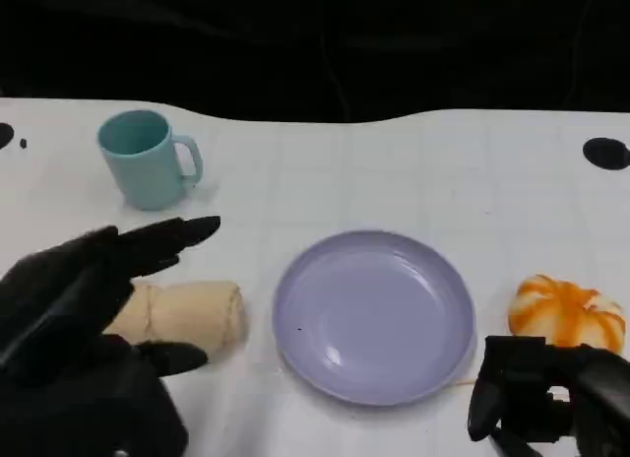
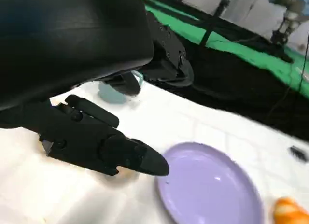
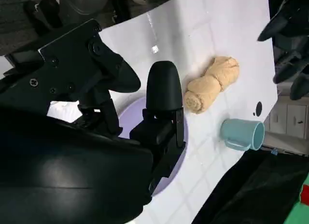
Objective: Grasp the towel on the left side of the plate with the left hand and place it into the plate.
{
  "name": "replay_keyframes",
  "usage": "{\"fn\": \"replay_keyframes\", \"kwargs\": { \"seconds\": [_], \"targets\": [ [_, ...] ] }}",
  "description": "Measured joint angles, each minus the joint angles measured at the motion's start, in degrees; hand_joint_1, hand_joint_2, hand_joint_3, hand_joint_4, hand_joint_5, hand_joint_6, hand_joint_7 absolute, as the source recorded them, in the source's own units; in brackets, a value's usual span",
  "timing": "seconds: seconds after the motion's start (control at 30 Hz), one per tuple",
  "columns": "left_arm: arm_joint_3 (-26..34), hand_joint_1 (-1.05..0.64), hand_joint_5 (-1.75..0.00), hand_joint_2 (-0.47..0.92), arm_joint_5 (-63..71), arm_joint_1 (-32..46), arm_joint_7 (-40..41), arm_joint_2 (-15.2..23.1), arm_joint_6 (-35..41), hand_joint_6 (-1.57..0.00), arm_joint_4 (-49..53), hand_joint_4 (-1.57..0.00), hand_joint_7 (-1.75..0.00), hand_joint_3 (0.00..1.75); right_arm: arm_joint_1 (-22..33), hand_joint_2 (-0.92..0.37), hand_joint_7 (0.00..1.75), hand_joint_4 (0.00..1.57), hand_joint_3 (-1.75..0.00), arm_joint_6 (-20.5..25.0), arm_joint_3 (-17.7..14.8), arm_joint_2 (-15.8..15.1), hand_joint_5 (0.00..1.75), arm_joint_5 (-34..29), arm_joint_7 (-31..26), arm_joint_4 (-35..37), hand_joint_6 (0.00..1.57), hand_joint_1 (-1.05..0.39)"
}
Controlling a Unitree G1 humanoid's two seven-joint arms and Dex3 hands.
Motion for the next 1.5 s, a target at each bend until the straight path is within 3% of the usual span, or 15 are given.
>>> {"fn": "replay_keyframes", "kwargs": {
  "seconds": [0.07,0.2,0.4,0.8,1.1,1.17,1.2,1.23,1.27,1.3,1.33,1.37,1.5],
  "targets": [
    [-3.5,-0.66,-0.41,0.91,7.5,-2.7,-2.0,1.9,0.0,-0.24,1.8,-0.14,0.00,0.03,0.1,-0.53,1.47,0.74,-1.15,0.0,0.1,0.0,1.73,-0.1,-0.1,-0.1,0.66,-0.08],
    [-8.9,-0.67,-0.36,0.89,18.6,-6.5,-6.2,2.2,0.3,-0.24,5.1,-0.17,0.00,0.00,0.3,-0.53,1.48,0.75,-1.14,0.0,0.3,0.0,1.73,-0.1,-0.3,-0.8,0.66,-0.09],
    [-12.9,-0.66,-0.32,0.87,27.8,-11.2,-8.9,-0.7,-0.2,-0.23,12.8,-0.20,0.00,0.00,0.6,-0.52,1.48,0.74,-1.18,0.9,0.5,0.0,1.73,0.1,-0.5,-2.2,0.66,-0.06],
    [-17.4,-0.63,-0.16,0.87,34.3,-18.3,-8.1,-6.6,-3.2,-0.25,34.5,-0.31,-0.01,0.00,1.0,-0.52,1.47,0.75,-1.18,1.7,0.0,0.0,1.73,0.2,-0.5,-2.7,0.66,-0.08],
    [-19.6,-0.52,-0.15,0.92,33.1,-23.6,-3.4,-11.4,-6.6,-0.43,52.1,-0.51,-0.04,0.04,1.7,-0.53,1.47,0.76,-1.15,1.7,0.0,0.0,1.73,0.2,-0.3,-3.4,0.67,-0.09],
    [-19.5,-0.38,-0.44,0.92,32.1,-24.6,-2.0,-11.9,-7.4,-0.72,54.1,-0.70,-0.07,0.09,1.8,-0.53,1.47,0.75,-1.16,1.7,-0.1,0.0,1.72,0.3,-0.3,-3.6,0.67,-0.09],
    [-19.3,-0.34,-0.62,0.92,31.4,-24.9,-0.7,-12.1,-8.0,-0.90,55.4,-0.79,-0.15,0.13,1.8,-0.53,1.47,0.74,-1.17,1.8,-0.2,0.0,1.72,0.4,-0.3,-3.7,0.67,-0.09],
    [-19.1,-0.32,-0.91,0.92,30.4,-25.1,1.1,-12.4,-9.0,-0.97,56.7,-0.79,-0.32,0.14,1.8,-0.52,1.47,0.74,-1.17,1.9,-0.3,0.0,1.72,0.5,-0.3,-3.9,0.67,-0.09],
    [-18.5,-0.31,-1.30,0.92,29.0,-25.1,3.5,-12.6,-10.5,-0.91,57.9,-0.74,-0.74,0.14,1.9,-0.52,1.47,0.74,-1.18,2.0,-0.4,0.0,1.72,0.8,-0.3,-4.0,0.67,-0.09],
    [-17.9,-0.31,-1.52,0.92,27.4,-25.0,6.3,-12.7,-12.6,-0.81,59.2,-0.72,-1.08,0.15,1.9,-0.52,1.47,0.74,-1.18,2.1,-0.6,0.0,1.72,1.2,-0.3,-4.1,0.67,-0.09],
    [-17.3,-0.30,-1.65,0.92,26.2,-24.5,9.2,-12.8,-14.7,-0.67,60.3,-0.74,-1.47,0.20,1.9,-0.51,1.47,0.74,-1.19,2.1,-0.6,0.0,1.72,1.5,-0.2,-4.2,0.67,-0.09],
    [-16.8,-0.29,-1.71,0.92,25.0,-24.1,11.9,-12.8,-16.5,-0.60,61.3,-0.75,-1.63,0.25,1.9,-0.51,1.47,0.74,-1.19,2.2,-0.7,0.0,1.72,1.6,-0.2,-4.2,0.67,-0.09],
    [-14.7,-0.26,-1.74,0.92,21.2,-21.9,17.5,-12.8,-20.7,-0.61,62.2,-0.81,-1.56,0.18,2.0,-0.51,1.47,0.74,-1.19,2.2,-1.3,0.0,1.71,2.1,-0.1,-4.3,0.67,-0.08]
  ]
}}
